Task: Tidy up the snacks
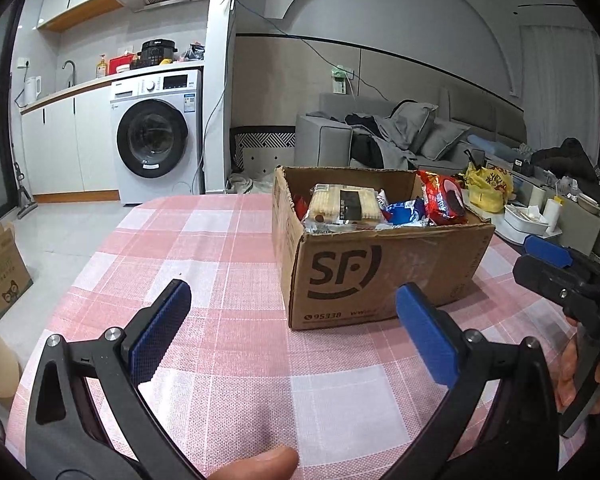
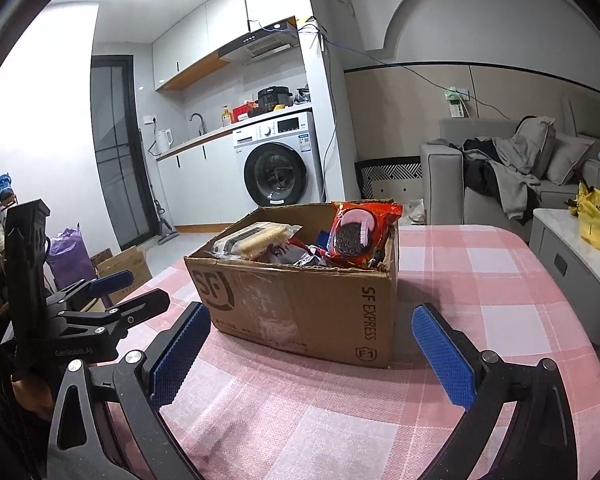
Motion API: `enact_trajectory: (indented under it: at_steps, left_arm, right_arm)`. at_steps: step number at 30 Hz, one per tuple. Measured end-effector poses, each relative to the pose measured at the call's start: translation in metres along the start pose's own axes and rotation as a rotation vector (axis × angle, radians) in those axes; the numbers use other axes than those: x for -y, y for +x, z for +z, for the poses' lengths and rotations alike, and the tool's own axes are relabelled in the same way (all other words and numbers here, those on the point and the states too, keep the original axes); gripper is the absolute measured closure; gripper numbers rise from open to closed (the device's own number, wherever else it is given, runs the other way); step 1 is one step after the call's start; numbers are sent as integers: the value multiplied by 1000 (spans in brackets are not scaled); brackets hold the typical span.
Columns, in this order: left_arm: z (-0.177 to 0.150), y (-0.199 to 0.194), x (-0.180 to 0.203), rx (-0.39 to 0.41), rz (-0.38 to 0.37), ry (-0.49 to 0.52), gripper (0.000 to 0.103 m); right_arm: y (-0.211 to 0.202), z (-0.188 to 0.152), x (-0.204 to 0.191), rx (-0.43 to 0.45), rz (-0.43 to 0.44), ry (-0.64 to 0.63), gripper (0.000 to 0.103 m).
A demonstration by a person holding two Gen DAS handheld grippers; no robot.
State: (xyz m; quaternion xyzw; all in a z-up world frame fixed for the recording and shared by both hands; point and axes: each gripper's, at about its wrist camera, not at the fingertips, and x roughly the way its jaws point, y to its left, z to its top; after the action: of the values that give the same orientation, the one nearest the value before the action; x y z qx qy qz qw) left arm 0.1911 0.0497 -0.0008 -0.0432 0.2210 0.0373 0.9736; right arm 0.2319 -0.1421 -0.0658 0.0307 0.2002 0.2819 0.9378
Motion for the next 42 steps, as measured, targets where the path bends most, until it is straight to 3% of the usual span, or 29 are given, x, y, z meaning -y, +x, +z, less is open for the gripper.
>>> enact_trajectory:
  at_steps: [3,42]
  left_arm:
    - [0,1,0,-4,-3,-5,1]
    - [-4,5,2,-8,3,-14,1]
  right_arm:
    - [-2,0,-2,11,-39,-6,0]
    - [-10,-1,3,42,-27,9,0]
